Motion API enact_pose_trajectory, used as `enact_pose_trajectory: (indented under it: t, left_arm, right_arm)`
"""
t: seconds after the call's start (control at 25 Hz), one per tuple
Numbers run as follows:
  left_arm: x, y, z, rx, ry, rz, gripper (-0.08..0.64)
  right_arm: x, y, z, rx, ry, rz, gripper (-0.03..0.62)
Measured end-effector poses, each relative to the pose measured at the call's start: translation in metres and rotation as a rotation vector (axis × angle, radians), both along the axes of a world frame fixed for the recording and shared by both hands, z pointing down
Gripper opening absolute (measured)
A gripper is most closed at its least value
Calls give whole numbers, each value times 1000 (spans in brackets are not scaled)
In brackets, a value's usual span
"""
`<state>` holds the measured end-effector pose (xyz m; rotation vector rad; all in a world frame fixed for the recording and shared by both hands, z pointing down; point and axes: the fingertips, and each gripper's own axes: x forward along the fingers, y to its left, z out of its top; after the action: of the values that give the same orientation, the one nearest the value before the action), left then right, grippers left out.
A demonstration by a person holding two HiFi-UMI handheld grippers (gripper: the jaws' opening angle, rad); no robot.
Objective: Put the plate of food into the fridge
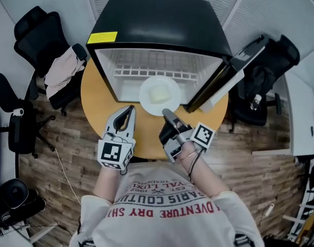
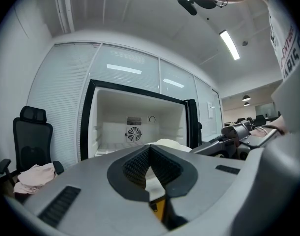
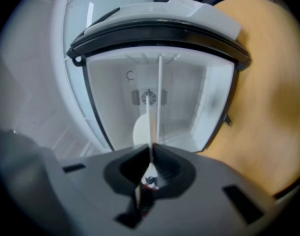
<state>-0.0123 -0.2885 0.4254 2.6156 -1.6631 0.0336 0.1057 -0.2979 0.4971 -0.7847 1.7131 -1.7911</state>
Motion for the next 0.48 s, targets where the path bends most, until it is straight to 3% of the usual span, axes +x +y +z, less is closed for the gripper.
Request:
enact_pose_trajectory:
  t: [0.48]
  left_arm:
    - [-21, -51, 5, -22, -1, 40, 31]
  right_arm:
    - [-22, -58, 2, -26, -2, 61, 40]
